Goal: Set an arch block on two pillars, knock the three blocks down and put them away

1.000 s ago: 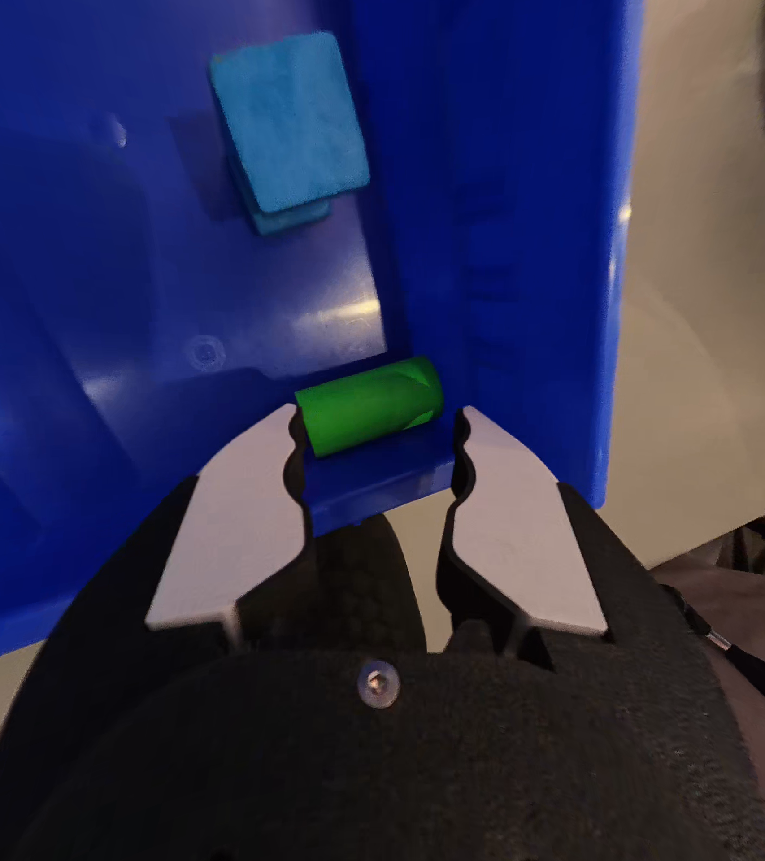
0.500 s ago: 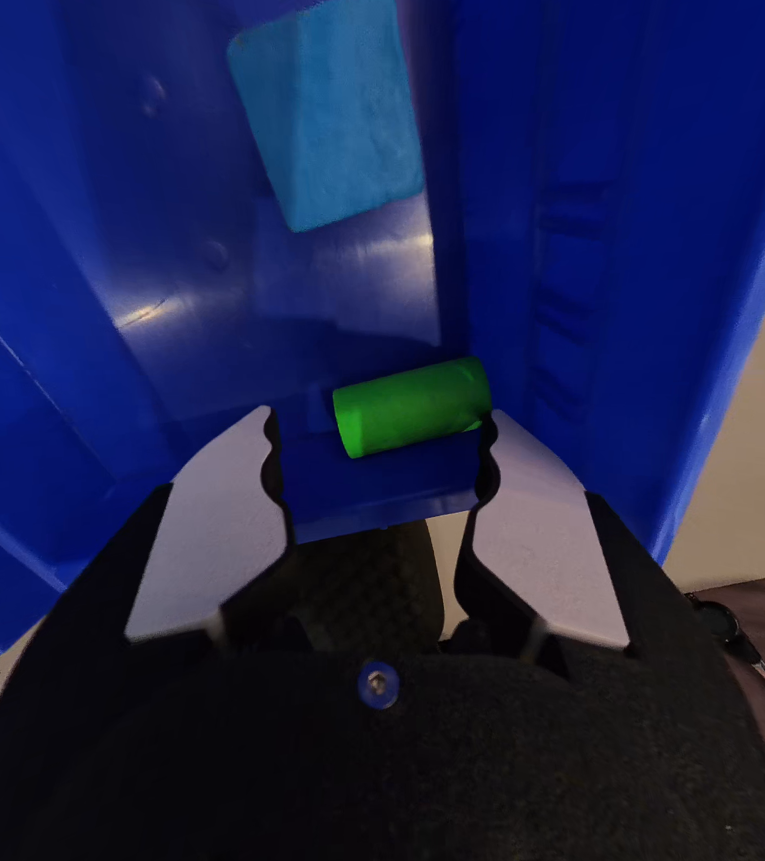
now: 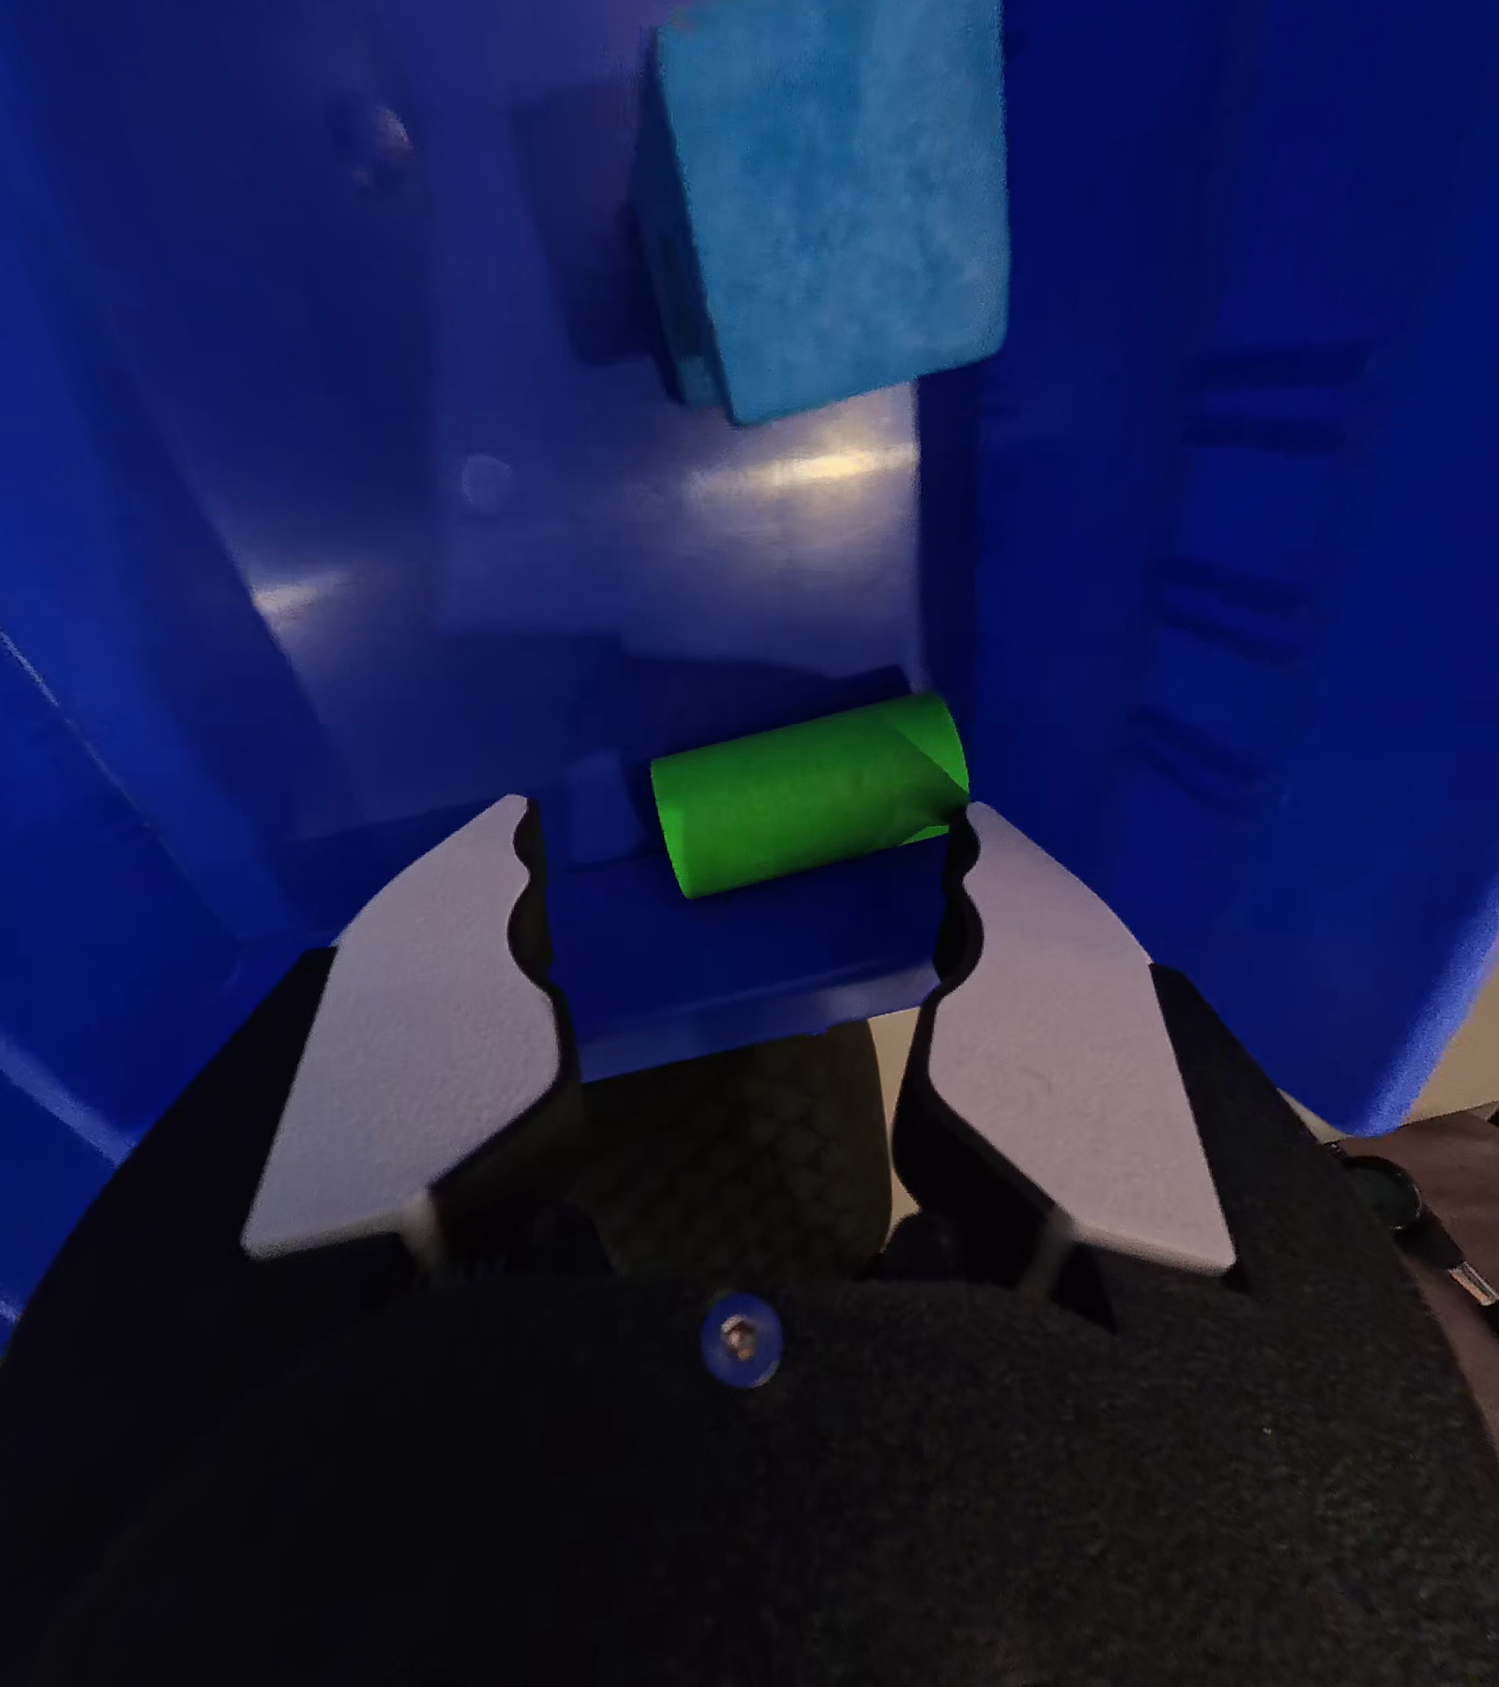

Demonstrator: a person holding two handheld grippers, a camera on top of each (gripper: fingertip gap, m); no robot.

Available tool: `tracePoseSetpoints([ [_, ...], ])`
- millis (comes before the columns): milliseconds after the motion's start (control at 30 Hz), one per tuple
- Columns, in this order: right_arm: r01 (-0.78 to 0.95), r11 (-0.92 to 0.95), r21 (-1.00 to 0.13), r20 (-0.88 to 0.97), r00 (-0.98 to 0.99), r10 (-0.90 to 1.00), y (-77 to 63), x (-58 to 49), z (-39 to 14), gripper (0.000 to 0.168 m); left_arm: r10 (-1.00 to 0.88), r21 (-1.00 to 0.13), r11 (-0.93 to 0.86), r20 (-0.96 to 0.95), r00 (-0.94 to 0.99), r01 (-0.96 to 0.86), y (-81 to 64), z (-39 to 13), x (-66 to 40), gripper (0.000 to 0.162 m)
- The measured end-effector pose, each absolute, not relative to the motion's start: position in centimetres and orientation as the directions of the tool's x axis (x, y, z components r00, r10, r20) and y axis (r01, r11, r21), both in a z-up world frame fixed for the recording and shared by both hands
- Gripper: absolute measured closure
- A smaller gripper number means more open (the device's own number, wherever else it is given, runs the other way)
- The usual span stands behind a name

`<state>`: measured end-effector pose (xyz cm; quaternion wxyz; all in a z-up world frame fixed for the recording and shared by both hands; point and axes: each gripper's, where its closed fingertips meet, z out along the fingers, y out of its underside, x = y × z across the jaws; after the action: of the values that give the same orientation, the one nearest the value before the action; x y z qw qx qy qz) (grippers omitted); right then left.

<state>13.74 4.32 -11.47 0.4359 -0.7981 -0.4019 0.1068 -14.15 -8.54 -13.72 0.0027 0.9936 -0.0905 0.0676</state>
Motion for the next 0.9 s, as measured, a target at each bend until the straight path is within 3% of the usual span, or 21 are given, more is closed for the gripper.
tracePoseSetpoints([
  [167, 0.569, -0.282, -0.772, 0.209, 0.647, 0.733, 4.4, 13.7, -11.6, 0.132, -0.150, -0.028, -0.989, 0.134, 0.980, -0.148, -8.2, -13.5, -14.7, 0.082],
  [533, 0.606, -0.255, -0.754, 0.267, 0.637, 0.723, 4.5, 13.7, -11.7, 0.130, -0.131, 0.036, -0.991, 0.030, 0.991, -0.132, -9.1, -15.2, -14.7, 0.066],
  [600, 0.600, -0.264, -0.755, 0.260, 0.644, 0.719, 4.5, 13.8, -11.7, 0.130, -0.131, 0.035, -0.991, 0.037, 0.991, -0.133, -9.0, -15.1, -14.6, 0.072],
  [667, 0.578, -0.278, -0.767, 0.250, 0.668, 0.700, 4.8, 13.9, -11.4, 0.124, -0.138, 0.027, -0.990, 0.035, 0.990, -0.139, -8.8, -14.9, -14.6, 0.090],
  [900, 0.530, -0.235, -0.815, 0.254, 0.690, 0.678, 4.8, 14.0, -9.1, 0.122, -0.158, 0.029, -0.987, 0.058, 0.986, -0.160, -8.8, -14.9, -14.7, 0.090],
])
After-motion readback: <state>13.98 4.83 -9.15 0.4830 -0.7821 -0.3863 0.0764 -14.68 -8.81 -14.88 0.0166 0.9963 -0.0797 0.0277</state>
